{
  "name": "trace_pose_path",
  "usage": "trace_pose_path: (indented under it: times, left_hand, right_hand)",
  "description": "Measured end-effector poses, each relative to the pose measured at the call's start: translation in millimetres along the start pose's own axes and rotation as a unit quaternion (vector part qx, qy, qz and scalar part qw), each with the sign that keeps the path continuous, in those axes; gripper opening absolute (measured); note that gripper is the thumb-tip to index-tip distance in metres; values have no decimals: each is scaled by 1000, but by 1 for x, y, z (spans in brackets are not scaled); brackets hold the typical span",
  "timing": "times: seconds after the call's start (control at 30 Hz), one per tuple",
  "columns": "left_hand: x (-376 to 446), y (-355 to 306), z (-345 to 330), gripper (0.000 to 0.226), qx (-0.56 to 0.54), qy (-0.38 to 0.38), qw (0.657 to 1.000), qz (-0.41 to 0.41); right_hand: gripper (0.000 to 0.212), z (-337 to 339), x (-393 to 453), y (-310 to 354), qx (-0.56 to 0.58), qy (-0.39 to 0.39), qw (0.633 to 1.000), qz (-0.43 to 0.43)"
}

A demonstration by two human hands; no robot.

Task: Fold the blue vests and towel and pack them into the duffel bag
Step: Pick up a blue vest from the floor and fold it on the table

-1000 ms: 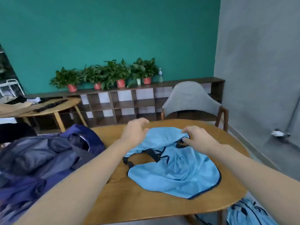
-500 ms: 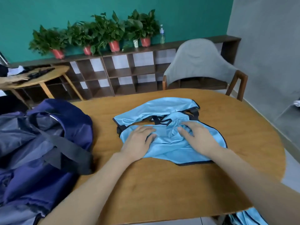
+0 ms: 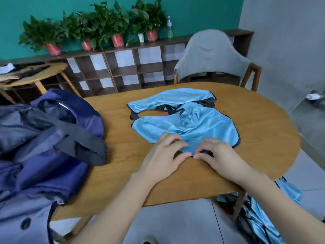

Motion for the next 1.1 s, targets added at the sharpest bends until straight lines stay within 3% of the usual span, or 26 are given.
trace_pose_path:
  times: [0.07,0.17,0.27,0.4,0.53,0.67,0.77,0.83,0.97,1.1]
  left_hand:
    - [-6,-9,4,37,-3,19,1000,15]
    - [-22,-30,16,46,21,40,998,36]
    - [-29,-48,30,33,55,21,997,45]
    - [-25,-52,46,14,62,-72,992,88]
    - [-25,-40,54,16,55,-216,968,114]
    - [-26,-18,66,12,50,-317,940,118]
    - [-22,-4,77,15,71,-322,936,119]
    - [-15,8,92,19,87,-317,933,148]
    - [-7,34,125,21,96,-332,909,231]
    - [-11,41,145,22,62,-338,907,243]
  right_hand:
    - [7,-2,-9,13,-7,-13,1000,-2]
    - [10,8,-28,32,28,-57,995,-72]
    - [11,19,-38,50,47,-62,992,-95]
    - [10,30,-24,64,94,-83,987,-96]
    - [21,27,-19,49,149,-118,973,-128]
    - [23,25,-18,34,92,-144,982,-82]
    - [20,38,-8,35,36,-163,986,-16]
    - [16,55,0,33,3,-214,977,12]
    - [19,92,2,20,38,-316,947,-40]
    - [18,107,-5,14,23,-335,941,-33]
Point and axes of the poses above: each hand's wrist, its own x-axis towards the middle knuckle, its own z-axis out of the back of the hand, y = z × x, the point moved 5 cm from there along x, towards the middle knuckle, and after that the axes turned 15 degrees about -y, right-handed, at the moved point
